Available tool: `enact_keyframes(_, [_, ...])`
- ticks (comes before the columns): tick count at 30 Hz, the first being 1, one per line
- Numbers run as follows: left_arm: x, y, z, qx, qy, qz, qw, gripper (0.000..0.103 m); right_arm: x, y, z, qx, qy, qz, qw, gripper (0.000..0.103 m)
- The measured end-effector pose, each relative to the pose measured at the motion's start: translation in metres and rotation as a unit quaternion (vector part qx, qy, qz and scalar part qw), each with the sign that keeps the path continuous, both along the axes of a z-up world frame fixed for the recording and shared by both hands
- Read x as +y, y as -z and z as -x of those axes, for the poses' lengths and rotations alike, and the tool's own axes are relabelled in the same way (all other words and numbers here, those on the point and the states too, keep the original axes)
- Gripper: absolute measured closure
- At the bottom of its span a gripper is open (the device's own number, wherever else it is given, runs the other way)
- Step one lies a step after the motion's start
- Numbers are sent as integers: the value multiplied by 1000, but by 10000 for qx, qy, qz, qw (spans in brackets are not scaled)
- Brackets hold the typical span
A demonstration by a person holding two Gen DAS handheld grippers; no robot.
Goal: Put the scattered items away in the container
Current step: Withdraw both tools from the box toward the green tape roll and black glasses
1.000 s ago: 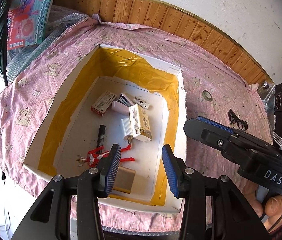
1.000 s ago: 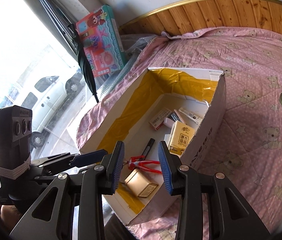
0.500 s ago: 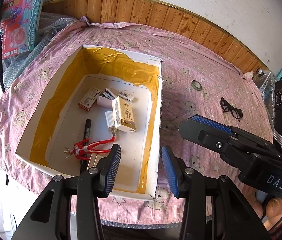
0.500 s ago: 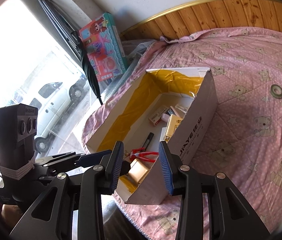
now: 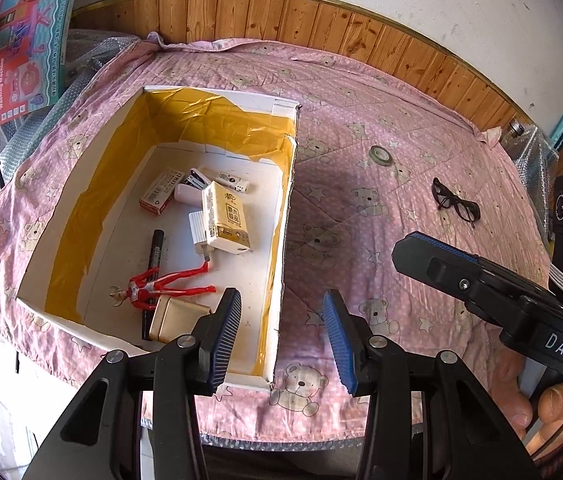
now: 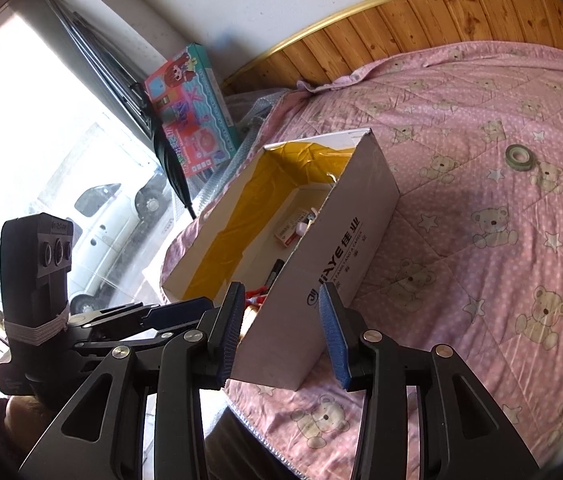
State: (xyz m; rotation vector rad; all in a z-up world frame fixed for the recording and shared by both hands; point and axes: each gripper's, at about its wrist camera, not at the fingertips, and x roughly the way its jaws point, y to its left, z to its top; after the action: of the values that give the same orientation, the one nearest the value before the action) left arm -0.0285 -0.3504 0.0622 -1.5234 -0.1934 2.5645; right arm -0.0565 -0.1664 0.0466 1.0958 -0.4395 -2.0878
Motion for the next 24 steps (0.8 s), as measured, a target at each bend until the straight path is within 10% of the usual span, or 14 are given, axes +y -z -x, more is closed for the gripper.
enact_keyframes(24, [104,10,68,91,982,428,9942,55,113,49,56,-520,1291,150,9902,60])
